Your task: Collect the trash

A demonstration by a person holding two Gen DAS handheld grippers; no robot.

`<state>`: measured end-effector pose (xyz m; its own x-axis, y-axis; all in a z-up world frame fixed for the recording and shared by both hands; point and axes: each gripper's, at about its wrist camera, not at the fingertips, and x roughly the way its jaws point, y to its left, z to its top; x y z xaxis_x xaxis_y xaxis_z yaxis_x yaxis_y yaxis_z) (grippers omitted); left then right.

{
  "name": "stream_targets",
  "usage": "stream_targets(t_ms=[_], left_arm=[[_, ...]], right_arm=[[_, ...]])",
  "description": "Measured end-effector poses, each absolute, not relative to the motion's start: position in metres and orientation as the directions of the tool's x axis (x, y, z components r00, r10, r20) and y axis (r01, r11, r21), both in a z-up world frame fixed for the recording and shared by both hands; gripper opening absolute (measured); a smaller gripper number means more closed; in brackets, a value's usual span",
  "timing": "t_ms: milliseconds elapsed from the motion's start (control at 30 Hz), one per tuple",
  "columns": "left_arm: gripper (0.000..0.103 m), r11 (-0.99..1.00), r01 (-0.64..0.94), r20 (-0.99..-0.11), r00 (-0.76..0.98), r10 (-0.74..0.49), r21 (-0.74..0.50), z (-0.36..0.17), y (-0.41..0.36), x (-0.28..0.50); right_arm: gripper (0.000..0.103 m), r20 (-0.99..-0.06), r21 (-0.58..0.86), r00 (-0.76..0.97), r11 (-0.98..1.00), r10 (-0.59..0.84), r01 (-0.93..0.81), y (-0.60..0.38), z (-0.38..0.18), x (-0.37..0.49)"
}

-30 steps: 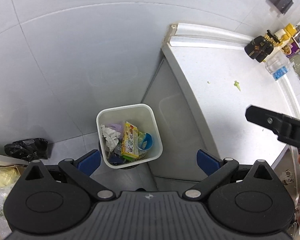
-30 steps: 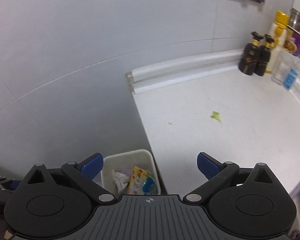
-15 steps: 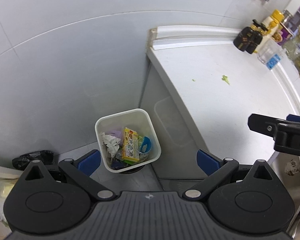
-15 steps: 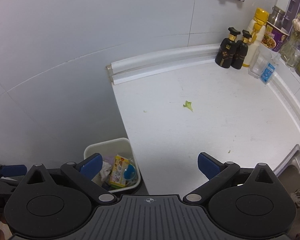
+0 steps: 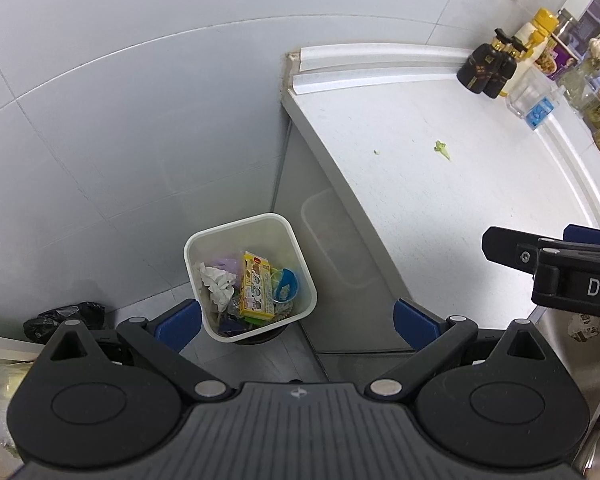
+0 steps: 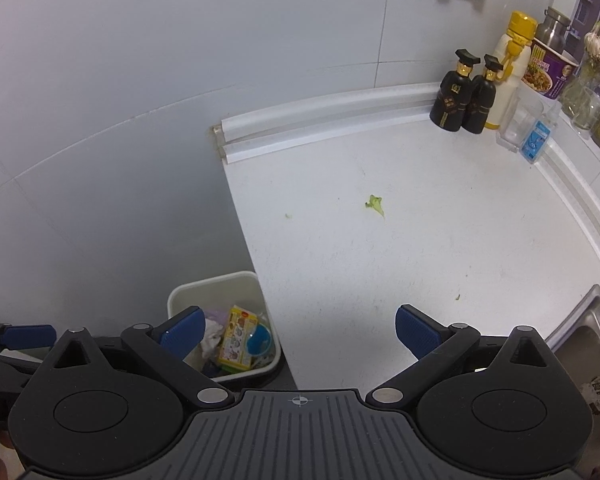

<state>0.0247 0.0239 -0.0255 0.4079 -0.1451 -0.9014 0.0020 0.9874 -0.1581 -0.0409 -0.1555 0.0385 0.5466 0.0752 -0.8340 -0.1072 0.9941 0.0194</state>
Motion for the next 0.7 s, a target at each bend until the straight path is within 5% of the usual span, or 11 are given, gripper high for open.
stream_targets(t_ms=[700], left_arm=[[0.102, 0.978, 0.010, -0.902, 0.384, -0.197, -0.210, -0.0331, 0.0219, 0.0237]], right_arm=[[0.102, -0.843, 0.029, 0.533, 0.995, 0.074, -0.093, -0.1568, 0.0293, -0.0410]])
